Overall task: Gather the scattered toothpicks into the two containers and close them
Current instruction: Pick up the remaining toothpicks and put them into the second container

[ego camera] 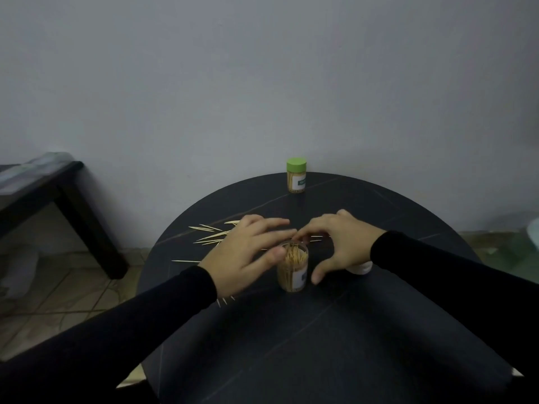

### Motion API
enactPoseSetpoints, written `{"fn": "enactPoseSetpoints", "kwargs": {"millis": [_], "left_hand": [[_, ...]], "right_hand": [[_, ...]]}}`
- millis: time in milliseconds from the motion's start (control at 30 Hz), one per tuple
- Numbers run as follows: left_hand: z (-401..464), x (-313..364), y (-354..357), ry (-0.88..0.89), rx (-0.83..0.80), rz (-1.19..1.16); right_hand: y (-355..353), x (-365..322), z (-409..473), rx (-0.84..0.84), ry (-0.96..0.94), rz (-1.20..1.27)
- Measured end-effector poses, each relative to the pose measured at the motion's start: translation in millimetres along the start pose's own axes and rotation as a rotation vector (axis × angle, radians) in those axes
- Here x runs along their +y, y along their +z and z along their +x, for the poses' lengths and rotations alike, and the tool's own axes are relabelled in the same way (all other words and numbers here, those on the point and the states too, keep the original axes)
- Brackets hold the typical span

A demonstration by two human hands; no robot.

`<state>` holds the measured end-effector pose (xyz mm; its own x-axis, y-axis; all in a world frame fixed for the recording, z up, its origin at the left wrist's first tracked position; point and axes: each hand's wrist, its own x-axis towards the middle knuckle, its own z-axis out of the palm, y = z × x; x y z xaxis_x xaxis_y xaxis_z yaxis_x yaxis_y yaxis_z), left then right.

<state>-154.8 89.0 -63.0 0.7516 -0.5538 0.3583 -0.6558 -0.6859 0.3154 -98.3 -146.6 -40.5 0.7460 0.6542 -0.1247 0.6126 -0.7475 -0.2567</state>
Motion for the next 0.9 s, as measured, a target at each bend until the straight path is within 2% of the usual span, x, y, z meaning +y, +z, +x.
{"fn": "enactPoseSetpoints", "kwargs": {"millis": [133,200,267,333,433,700,800,900], "left_hand": [[2,-13,0,-0.208,0.155,-0.046],[3,-28,2,-0.335,0.049,0.084],[3,-39,7,-0.395,-0.107,0.229],[4,-45,12,-0.408,-0.143,0.294],[10,-48,18,-0.407,-0.073,0.354],[29,-59,25,-0.392,-0.011,0.243],[33,-67,19,-0.462,-0.018,0.268],[32,-81,14,-0.597,-0.057,0.288]], "right_hand": [[-1,7,10,0.068,0.098,-0.102],[4,8,18,0.137,0.226,-0.238],[9,10,24,0.133,0.344,-0.365],[14,11,29,0.115,0.389,-0.415],[17,13,37,0.149,0.368,-0.394],[22,3,65,0.214,0.191,-0.218],[18,0,74,0.225,0.134,-0.162],[20,-5,81,0.152,0.079,-0.140]]}}
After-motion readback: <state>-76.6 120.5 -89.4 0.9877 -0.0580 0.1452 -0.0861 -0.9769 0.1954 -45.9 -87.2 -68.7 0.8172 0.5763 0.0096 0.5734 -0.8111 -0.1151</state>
